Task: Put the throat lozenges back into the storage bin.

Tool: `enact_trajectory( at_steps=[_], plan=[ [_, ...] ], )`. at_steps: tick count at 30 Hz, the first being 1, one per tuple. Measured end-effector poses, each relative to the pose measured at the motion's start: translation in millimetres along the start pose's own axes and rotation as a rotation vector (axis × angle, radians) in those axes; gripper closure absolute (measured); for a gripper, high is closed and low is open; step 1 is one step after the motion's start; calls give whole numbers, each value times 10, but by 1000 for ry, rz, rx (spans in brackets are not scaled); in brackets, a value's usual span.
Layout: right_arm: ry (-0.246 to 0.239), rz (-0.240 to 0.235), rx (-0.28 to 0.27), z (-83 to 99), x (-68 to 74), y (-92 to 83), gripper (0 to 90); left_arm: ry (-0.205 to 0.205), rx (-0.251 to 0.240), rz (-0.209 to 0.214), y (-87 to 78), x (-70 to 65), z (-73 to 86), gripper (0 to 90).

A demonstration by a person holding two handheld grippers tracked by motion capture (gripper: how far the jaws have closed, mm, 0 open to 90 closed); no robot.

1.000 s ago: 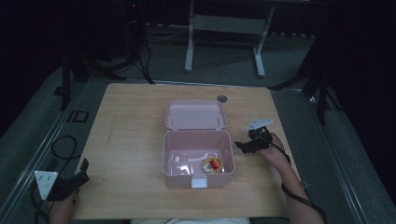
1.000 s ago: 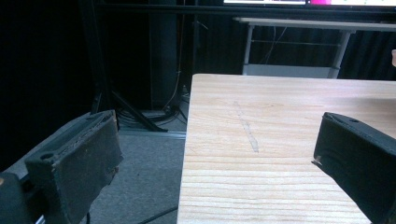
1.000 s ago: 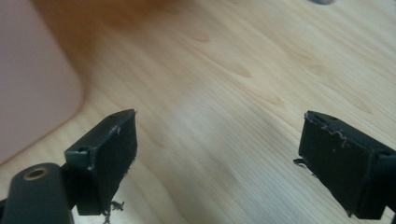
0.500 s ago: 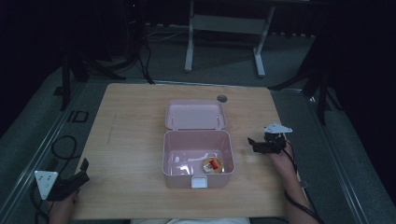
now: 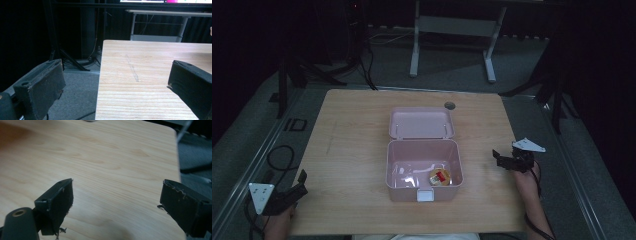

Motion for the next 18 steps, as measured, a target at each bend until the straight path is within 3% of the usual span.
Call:
enact_trajectory(
  at_steps=[5, 10, 18],
  plan=[
    [76, 123, -25, 48, -170, -55, 113, -7, 3, 3, 1, 6, 2, 10],
    [177, 93, -61, 104, -240, -102, 130, 0, 1, 3, -1, 1, 1, 10],
    [170, 125, -35, 191, -253, -43, 124, 0, -5, 6, -5, 0, 0, 11]
  ],
)
Point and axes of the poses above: each handheld gripper's, and its own axes: y roughly forward along the jaws, z roughly out of its underside, x roughly to its left, the point moved 6 cm from there along y, roughly forward along the jaws, and after that the axes turned 11 degrees about y, right-handed, at the moved point
